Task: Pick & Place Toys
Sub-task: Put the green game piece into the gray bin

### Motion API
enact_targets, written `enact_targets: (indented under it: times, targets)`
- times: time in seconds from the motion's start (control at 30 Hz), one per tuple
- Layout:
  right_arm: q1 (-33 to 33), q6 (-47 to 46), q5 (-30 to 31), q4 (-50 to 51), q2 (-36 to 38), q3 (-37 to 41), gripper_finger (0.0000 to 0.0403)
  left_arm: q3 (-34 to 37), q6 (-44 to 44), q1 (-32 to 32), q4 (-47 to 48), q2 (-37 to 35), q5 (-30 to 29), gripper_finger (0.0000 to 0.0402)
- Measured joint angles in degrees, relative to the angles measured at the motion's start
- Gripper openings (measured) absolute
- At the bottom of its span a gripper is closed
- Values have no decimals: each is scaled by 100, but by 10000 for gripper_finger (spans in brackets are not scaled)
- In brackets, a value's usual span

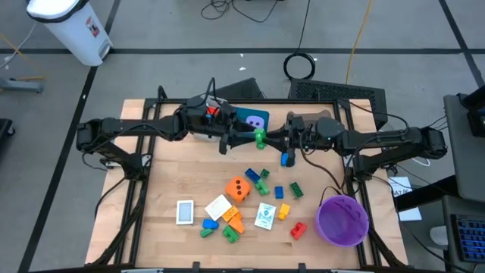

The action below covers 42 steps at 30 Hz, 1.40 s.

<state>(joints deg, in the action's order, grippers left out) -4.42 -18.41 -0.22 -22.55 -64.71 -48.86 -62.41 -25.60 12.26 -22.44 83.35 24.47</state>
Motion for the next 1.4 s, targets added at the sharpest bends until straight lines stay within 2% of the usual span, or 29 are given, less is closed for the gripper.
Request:
enact_targets:
  times: [0.87, 1.4]
  targets:
    - [0, -109, -122, -244, 0, -2, 67, -4, 258, -72, -94, 170, -135, 255]
    - [2, -337, -308, -512, -490, -2, 69, -2, 129, -56, -166, 282, 100, 255]
